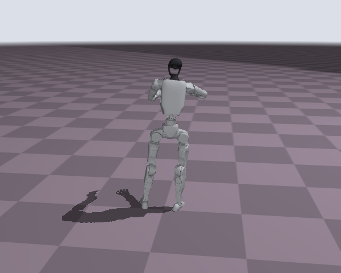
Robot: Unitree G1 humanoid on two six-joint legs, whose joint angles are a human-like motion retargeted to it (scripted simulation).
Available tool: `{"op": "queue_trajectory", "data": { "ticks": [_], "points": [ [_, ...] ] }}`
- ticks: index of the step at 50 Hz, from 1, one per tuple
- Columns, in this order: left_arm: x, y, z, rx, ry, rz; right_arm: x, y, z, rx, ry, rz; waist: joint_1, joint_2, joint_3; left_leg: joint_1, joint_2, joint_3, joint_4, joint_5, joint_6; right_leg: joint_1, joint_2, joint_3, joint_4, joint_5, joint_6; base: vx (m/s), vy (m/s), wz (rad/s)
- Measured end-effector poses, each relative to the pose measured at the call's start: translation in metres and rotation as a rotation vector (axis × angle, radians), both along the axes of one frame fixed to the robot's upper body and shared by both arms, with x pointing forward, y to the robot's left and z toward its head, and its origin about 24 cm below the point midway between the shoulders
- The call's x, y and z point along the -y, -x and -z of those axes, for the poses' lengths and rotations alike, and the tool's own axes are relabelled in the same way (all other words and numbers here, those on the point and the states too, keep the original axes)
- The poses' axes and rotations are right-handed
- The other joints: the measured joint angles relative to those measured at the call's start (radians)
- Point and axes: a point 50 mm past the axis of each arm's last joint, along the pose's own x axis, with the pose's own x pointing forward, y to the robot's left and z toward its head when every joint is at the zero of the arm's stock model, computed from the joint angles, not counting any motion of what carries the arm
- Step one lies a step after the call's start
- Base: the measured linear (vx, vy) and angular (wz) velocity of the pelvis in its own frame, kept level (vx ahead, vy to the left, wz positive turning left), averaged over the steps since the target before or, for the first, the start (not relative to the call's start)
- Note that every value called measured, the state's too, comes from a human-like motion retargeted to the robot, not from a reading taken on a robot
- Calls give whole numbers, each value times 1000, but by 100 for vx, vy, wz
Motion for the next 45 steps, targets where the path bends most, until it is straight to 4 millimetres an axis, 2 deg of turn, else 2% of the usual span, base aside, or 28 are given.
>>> {"op": "queue_trajectory", "data": {
  "ticks": [2, 5, 8, 10, 12, 15, 19, 22, 25, 30, 32, 35, 38, 40, 43, 45],
  "points": [
    [8, -20, -8, -60, -96, -38, -2, -3, -3, -18, -1, -1, -8, -5, -7, -8, 6, 0, -3, 4, -6, -10, 5, -2, 0, 3, 0, 0, 0, 0],
    [12, -43, -9, -163, -215, -109, -4, -7, -10, -24, -1, 5, -8, -3, -17, -24, 17, 9, -6, 9, -17, -32, 18, 5, -6, 13, 0, -2, 0, -13],
    [11, -48, 3, -214, -227, -153, -3, -8, -17, 1, -1, 15, 3, 8, -24, -36, 22, 26, -6, 10, -23, -50, 25, 18, -14, 24, 0, -1, 4, -27],
    [10, -43, 13, -212, -161, -133, -2, -7, -22, 31, 0, 20, 11, 18, -21, -37, 19, 38, -6, 9, -25, -56, 23, 29, -20, 29, 0, 1, 7, -28],
    [6, -28, 28, -200, -49, -60, -2, -5, -27, 64, 10, 21, 17, 31, -14, -31, 12, 52, -6, 5, -25, -54, 16, 40, -24, 33, 0, 3, 10, -28],
    [-6, 6, 60, -214, 98, 95, -3, -1, -30, 106, 21, 22, 26, 44, -4, -20, -3, 74, -6, -2, -24, -50, 2, 59, -31, 37, 0, 4, 11, -28],
    [-23, 53, 106, -296, 173, 263, -3, 6, -31, 150, 24, 20, 43, 54, 7, -10, -22, 98, -6, -8, -30, -46, -14, 78, -43, 43, 0, 4, 10, -21],
    [-28, 70, 121, -338, 178, 326, -1, 9, -28, 155, 21, 19, 50, 58, 7, -11, -32, 103, -6, -7, -40, -44, -24, 81, -51, 47, 0, 2, 8, -1],
    [-21, 64, 109, -319, 175, 350, 1, 10, -21, 130, 12, 23, 41, 55, 3, -14, -43, 94, -6, -3, -49, -40, -35, 70, -53, 48, 0, 0, 8, 22],
    [8, 23, 51, -236, 173, 308, 3, 3, -12, 62, -2, 35, 5, 31, -5, -29, -54, 62, -6, 5, -62, -40, -50, 37, -39, 46, 0, -2, 7, 37],
    [19, 2, 24, -203, 138, 228, 4, 0, -14, 49, -4, 38, -9, 22, -5, -39, -52, 50, -6, 9, -67, -48, -50, 25, -32, 46, 0, -4, 4, 31],
    [25, -26, -4, -187, 28, 57, 5, -4, -15, 30, -15, 41, -23, 10, -15, -59, -45, 40, -6, 12, -76, -65, -43, 13, -27, 50, 0, -3, 2, 14],
    [24, -45, -14, -213, -109, -79, 9, -5, -20, 23, -29, 46, -24, 7, -25, -76, -36, 38, -6, 14, -84, -82, -34, 9, -28, 56, 0, 0, 0, 0],
    [23, -50, -10, -226, -173, -109, 13, -5, -22, 23, -35, 54, -18, 8, -31, -83, -34, 41, -6, 14, -88, -89, -31, 11, -31, 59, 0, 0, 0, 0],
    [24, -44, 2, -201, -140, -37, 18, -4, -25, 41, -40, 67, -7, 14, -27, -77, -40, 51, -6, 9, -88, -86, -37, 19, -34, 61, 0, 2, 6, -12],
    [20, -30, 16, -174, -37, 58, 18, -2, -27, 59, -35, 70, -3, 18, -18, -62, -49, 61, -6, 2, -86, -75, -46, 27, -36, 60, 0, 4, 9, -19]
  ]
}}
